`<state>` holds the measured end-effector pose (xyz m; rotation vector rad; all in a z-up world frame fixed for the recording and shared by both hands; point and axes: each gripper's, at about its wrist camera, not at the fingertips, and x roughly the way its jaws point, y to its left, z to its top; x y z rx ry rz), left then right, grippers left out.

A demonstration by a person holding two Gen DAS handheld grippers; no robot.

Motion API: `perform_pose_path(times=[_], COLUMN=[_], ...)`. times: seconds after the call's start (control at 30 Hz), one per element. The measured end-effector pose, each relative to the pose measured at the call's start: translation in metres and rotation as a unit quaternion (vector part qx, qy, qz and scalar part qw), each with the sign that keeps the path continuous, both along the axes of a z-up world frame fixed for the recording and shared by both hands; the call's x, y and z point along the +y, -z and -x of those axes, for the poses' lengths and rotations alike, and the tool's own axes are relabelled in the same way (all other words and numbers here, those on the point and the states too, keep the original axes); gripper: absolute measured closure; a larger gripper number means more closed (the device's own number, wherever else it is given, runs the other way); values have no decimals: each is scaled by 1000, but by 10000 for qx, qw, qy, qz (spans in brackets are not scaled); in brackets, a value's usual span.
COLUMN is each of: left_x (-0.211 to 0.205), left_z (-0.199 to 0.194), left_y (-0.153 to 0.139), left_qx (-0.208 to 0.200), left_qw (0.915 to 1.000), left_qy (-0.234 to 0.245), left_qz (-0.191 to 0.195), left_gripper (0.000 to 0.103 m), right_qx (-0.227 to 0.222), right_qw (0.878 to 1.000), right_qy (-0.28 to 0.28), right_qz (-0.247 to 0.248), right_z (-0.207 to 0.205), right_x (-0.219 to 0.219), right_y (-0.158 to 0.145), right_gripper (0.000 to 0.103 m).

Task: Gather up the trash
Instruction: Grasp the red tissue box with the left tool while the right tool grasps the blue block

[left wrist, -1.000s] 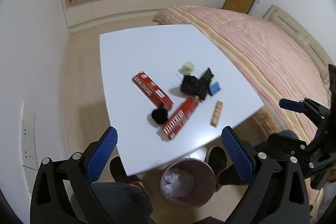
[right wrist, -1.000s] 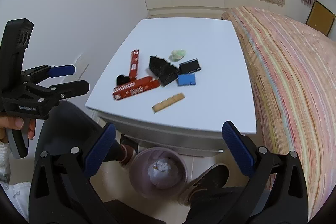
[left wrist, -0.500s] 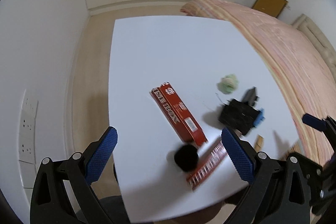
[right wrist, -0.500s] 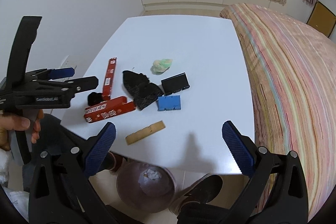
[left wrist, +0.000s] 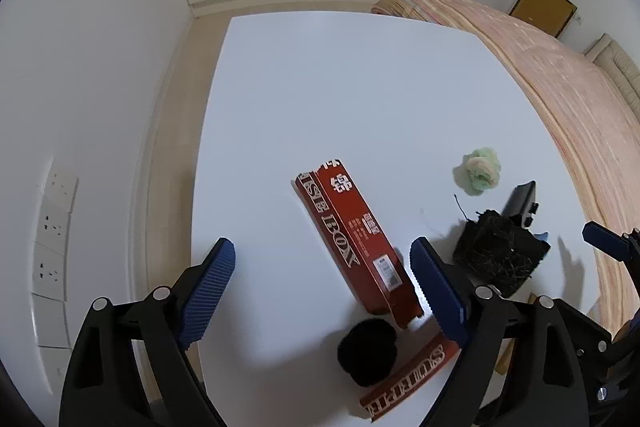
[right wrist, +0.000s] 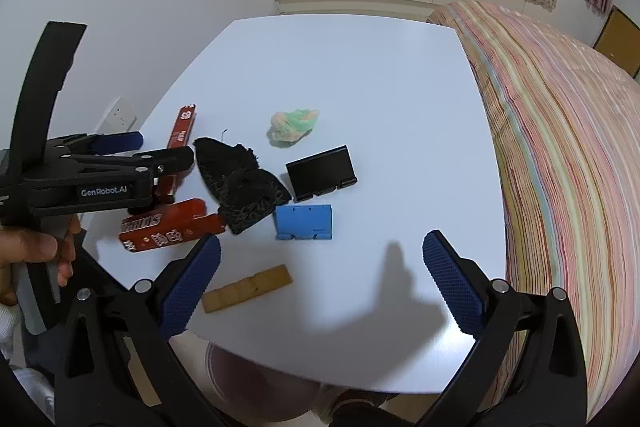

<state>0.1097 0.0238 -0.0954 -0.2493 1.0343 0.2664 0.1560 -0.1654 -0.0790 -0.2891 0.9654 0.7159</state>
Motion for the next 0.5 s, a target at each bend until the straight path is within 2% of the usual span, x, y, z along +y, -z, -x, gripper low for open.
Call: perform_pose_path(times=[0.03,0.1,0.27,0.37,0.5], left_x=[0,-1,-2,0,1], left_z=[-1,-2,-6,-6,-9], left_y=[0,0,-2,-3,-4], left_qx=[-7,-19,-52,-106,-169], left_qw=[10000,9999,9997,9996,9996], left_qy=[-12,-18,16,67,145], left_qz=[-34,-142,-243,-249,-184], left_gripper=[19,24,37,50,62], right_qx=[-14,-28,-54,-120,-193], right_qw=[10000,9999,9999,9998,9997], right_qy=[2,-5,-49,-84,-91], right_qz=[34,99,103,119,152], right_z=[-2,-4,-10,-10,-11], right_x=[1,4,7,8,9], right_y=[2,6,11,12,11], right_gripper=[14,21,30,37,50])
